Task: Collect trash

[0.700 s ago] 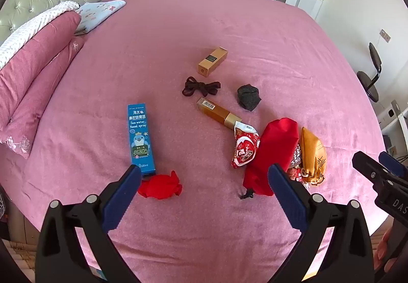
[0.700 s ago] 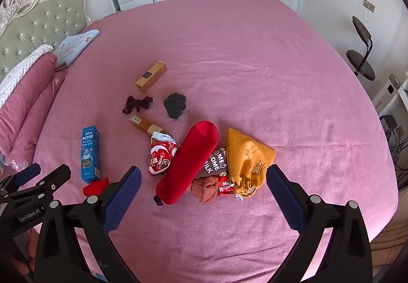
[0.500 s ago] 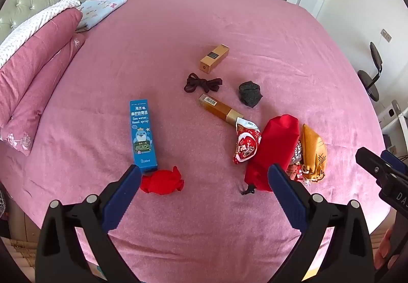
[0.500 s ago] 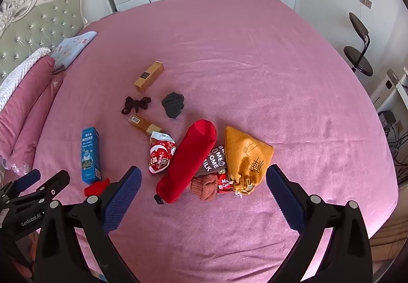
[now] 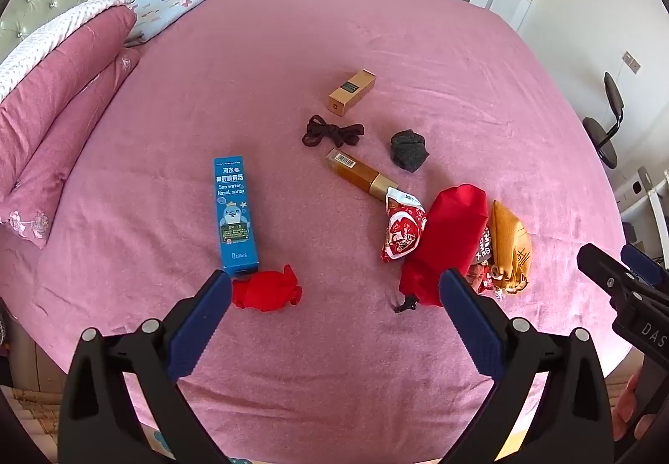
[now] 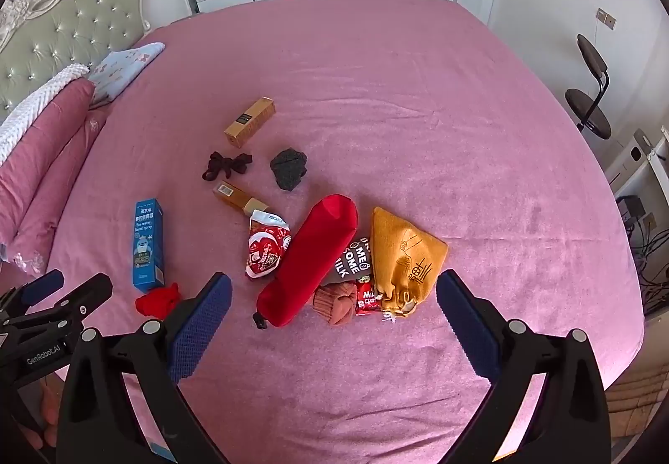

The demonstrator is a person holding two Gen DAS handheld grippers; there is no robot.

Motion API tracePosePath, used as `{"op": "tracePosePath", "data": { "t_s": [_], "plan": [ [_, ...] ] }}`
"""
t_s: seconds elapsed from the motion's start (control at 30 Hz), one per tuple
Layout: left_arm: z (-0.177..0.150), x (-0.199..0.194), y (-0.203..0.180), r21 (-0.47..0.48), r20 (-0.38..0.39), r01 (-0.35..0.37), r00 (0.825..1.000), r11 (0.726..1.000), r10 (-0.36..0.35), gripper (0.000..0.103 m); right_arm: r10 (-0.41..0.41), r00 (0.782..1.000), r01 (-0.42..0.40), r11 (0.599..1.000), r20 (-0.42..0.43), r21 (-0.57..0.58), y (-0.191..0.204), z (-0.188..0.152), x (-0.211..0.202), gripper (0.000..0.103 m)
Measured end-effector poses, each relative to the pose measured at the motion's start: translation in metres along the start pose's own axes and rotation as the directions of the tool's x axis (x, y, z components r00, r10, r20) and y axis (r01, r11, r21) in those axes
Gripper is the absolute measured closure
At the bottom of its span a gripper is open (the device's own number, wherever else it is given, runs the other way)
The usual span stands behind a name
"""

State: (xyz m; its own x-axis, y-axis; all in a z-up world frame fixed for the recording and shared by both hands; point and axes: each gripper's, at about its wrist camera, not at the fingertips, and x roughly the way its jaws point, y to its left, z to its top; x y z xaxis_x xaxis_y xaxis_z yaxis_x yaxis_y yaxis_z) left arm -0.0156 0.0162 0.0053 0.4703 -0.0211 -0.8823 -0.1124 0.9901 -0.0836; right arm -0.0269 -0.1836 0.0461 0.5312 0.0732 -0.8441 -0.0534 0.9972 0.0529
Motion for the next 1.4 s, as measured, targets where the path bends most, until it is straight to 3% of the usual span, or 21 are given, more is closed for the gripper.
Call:
{"op": "tracePosePath", "data": {
  "t_s": [1.4],
  "plan": [
    [0.008,0.0,0.028,-0.012,-0.017,-0.012,1.0,1.0,0.011,0.004,0.064,0.998,-0.064,0.998,-0.028,0.01,0.029,0.003,-0.001,0.008]
  ]
}}
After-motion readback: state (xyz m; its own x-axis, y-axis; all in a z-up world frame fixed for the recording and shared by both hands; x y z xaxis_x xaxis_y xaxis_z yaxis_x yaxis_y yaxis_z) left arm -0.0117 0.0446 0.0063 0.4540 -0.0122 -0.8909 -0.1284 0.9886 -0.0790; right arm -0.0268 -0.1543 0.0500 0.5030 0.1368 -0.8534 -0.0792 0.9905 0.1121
